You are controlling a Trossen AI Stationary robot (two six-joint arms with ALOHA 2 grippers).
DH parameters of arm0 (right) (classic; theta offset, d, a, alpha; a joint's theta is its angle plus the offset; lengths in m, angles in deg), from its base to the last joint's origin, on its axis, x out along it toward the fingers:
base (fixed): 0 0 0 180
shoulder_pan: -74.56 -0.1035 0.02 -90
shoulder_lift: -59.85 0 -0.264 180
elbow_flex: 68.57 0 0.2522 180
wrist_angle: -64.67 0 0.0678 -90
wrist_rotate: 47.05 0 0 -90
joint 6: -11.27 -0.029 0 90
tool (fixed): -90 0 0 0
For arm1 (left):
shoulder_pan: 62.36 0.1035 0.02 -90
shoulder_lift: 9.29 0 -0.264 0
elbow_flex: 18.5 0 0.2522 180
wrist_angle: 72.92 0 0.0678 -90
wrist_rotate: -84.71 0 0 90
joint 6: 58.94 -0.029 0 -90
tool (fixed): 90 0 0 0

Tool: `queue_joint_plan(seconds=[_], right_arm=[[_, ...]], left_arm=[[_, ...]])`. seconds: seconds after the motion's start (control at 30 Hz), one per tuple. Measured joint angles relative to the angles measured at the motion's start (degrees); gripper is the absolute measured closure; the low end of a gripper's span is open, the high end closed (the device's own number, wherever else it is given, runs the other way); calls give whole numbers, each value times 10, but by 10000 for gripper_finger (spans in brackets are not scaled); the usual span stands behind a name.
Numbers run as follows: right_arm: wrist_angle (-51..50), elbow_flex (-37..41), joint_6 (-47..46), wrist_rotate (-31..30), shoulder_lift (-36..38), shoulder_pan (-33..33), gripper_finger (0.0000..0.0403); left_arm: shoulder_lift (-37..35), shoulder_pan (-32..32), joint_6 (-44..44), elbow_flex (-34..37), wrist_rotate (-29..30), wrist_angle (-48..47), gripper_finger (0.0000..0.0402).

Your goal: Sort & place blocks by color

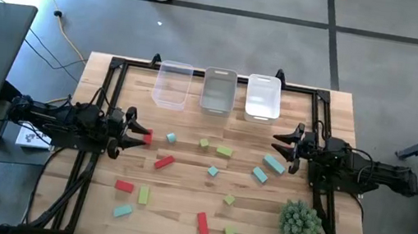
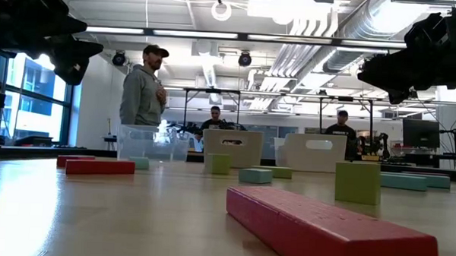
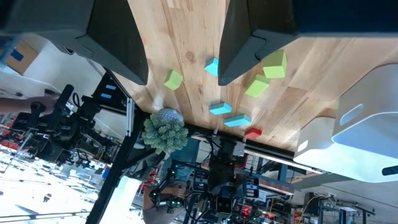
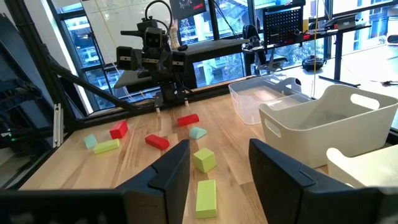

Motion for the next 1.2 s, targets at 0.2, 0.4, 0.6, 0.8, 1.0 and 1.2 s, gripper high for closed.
queue_joint_plan(seconds=[0.2, 0.4, 0.6, 0.8, 1.0, 1.2], right_arm=[[0, 0, 13, 0, 0, 0, 249], [0, 0, 2, 0, 0, 0, 249], [1, 0, 1, -2, 0, 0, 249], [1, 0, 2, -2, 0, 0, 249], [1, 0, 3, -2, 0, 0, 249], [1, 0, 3, -2, 0, 0, 249]], left_arm=[[0, 0, 0, 0, 0, 0, 216], [0, 0, 0, 0, 0, 0, 216], [0, 0, 0, 0, 0, 0, 216], [0, 0, 0, 0, 0, 0, 216], [0, 0, 0, 0, 0, 0, 216], [0, 0, 0, 0, 0, 0, 216]])
